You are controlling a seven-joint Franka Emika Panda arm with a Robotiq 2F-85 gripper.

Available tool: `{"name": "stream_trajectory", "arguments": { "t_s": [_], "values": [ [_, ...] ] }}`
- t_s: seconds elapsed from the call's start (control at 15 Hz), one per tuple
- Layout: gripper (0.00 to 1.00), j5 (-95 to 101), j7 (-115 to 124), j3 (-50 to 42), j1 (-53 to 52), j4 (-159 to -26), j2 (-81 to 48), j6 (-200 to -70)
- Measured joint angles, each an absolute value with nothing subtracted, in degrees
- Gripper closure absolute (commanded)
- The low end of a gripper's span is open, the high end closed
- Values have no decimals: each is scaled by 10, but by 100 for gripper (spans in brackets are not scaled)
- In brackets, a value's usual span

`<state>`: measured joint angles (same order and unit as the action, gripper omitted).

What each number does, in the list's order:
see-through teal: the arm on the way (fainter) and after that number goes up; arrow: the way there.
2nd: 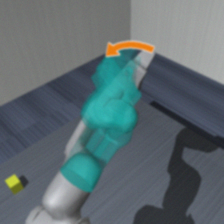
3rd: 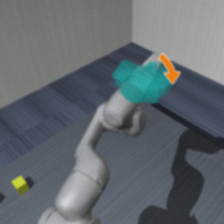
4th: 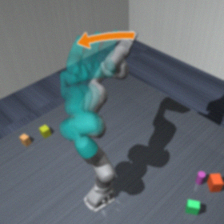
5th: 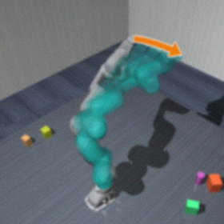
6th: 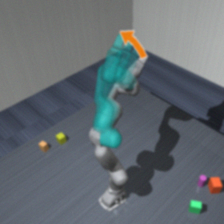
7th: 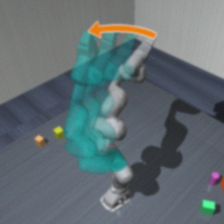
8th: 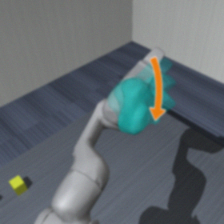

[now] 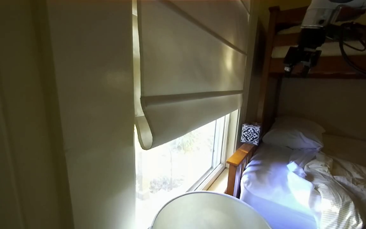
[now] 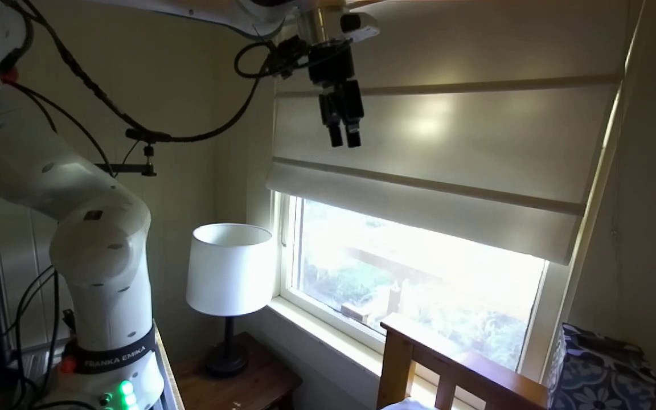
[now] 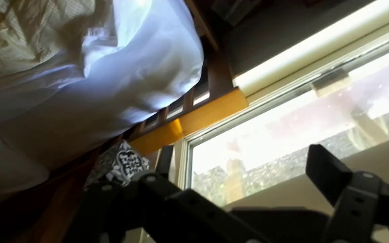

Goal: Lift up the curtain railing

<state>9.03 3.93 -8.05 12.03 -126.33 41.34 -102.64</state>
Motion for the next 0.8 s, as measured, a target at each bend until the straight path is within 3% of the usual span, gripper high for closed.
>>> {"name": "stream_trajectory", "arguments": {
  "t_s": [0.53,0.8],
  "values": [
    [0,108,51,-91,144,-1243,398,-1070],
    [0,117,67,-105,156,-1241,374,-1220]
  ]
}}
